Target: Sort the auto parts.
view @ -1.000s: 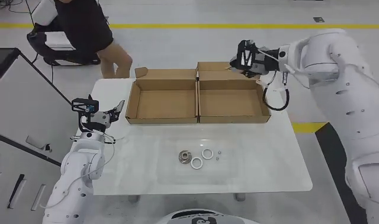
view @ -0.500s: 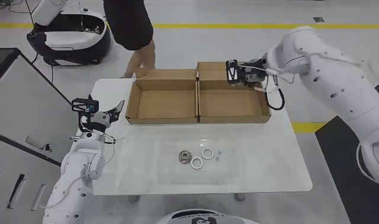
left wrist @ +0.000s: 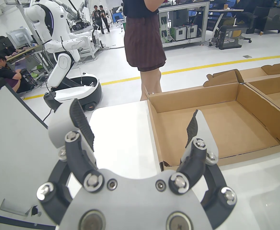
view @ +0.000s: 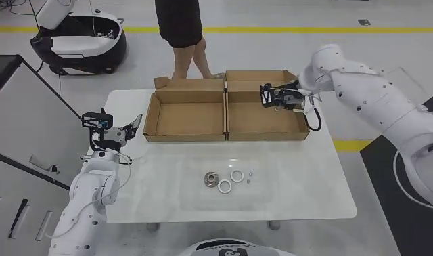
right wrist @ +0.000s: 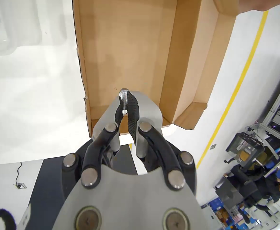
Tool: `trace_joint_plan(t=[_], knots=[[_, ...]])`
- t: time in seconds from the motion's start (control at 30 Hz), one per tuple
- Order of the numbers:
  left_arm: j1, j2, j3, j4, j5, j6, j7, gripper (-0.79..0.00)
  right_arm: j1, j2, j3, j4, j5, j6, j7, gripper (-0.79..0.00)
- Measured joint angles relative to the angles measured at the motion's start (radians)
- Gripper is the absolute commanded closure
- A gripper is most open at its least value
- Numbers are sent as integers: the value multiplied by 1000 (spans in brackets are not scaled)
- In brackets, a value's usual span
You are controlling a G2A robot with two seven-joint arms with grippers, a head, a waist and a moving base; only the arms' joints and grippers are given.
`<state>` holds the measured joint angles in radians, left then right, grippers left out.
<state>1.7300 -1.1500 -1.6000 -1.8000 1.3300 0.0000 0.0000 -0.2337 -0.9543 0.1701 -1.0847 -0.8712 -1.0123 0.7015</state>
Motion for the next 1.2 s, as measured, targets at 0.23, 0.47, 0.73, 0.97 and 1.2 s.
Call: trace_joint_plan(t=[0.23,0.47,0.73,0.97,1.2], knots=[[0,0,0,0,0,0,0,-785,-26,-32,0,73,-72,0,-19,0],[0,0,0,0,0,0,0,-785,-36,-58,0,130,-200,0,-109,0],[0,0,0,0,0,0,0,-785,-41,-94,0,232,-380,0,-286,0],[0,0,0,0,0,0,0,-785,-53,-135,0,336,-546,0,-453,0],[0,0,0,0,0,0,0,-785,-68,-185,0,454,-708,0,-629,0]])
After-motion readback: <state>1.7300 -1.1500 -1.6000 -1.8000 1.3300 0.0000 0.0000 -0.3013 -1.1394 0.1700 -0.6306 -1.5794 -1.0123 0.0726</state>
